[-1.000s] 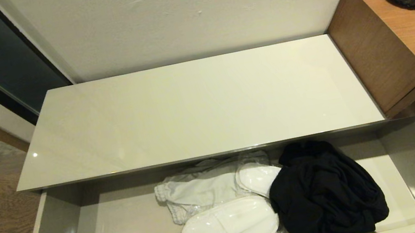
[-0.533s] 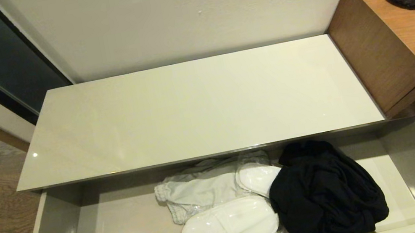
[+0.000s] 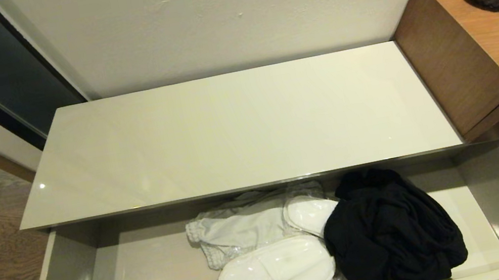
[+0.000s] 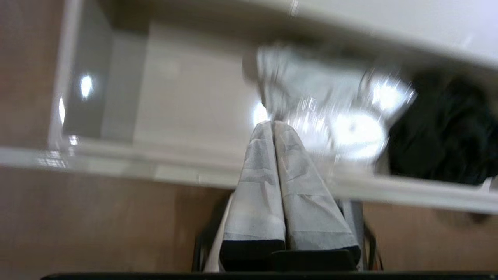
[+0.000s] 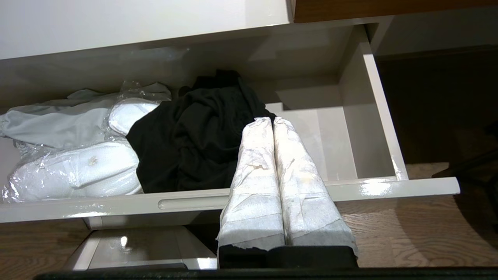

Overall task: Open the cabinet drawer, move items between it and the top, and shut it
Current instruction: Take out the disposable slippers from the drawer

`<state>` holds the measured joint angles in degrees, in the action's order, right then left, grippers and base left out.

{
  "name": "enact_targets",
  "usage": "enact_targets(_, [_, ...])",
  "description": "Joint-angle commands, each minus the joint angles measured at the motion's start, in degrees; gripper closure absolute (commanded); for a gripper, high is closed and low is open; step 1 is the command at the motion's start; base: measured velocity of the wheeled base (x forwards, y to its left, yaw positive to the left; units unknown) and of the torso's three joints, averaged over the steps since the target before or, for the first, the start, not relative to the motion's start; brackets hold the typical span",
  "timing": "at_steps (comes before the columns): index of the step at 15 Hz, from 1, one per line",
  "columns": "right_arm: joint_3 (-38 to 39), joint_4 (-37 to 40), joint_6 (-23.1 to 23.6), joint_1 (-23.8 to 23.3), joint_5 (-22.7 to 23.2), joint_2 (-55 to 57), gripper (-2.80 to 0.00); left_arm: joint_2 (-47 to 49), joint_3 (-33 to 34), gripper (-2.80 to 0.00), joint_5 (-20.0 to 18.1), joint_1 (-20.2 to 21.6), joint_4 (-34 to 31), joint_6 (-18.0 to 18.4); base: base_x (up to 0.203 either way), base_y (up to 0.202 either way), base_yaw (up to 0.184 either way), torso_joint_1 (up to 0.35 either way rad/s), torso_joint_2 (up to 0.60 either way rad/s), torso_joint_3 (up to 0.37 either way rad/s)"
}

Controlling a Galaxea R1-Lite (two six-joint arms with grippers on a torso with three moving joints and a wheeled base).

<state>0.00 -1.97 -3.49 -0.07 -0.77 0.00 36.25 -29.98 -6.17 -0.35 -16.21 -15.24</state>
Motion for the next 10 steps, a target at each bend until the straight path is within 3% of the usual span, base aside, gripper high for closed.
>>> enact_targets(1, [0.00,-0.05,-0.02,-0.01,-0.02,0.09,0.00,14.05,-5.06,0.00,-0.60,-0.02,-7.79,0.55,0.000,0.000,0.000,0.000,0.00,0.000])
enact_targets(3, [0.00,-0.05,-0.02,0.07,-0.02,0.09,0.00,19.69,-8.46,0.00,-1.56,-0.06,-13.53,1.09,0.000,0.000,0.000,0.000,0.00,0.000])
enact_targets(6, [0.00,-0.05,-0.02,-0.01,-0.02,0.09,0.00,26.00,-7.50,0.00,-2.67,-0.95,-14.16,1.44,0.000,0.000,0.000,0.000,0.00,0.000])
enact_targets(10, [0.00,-0.05,0.06,-0.01,-0.02,0.09,0.00,34.80,-2.96,0.00,-5.56,-2.13,-0.62,0.59,0.000,0.000,0.000,0.000,0.00,0.000])
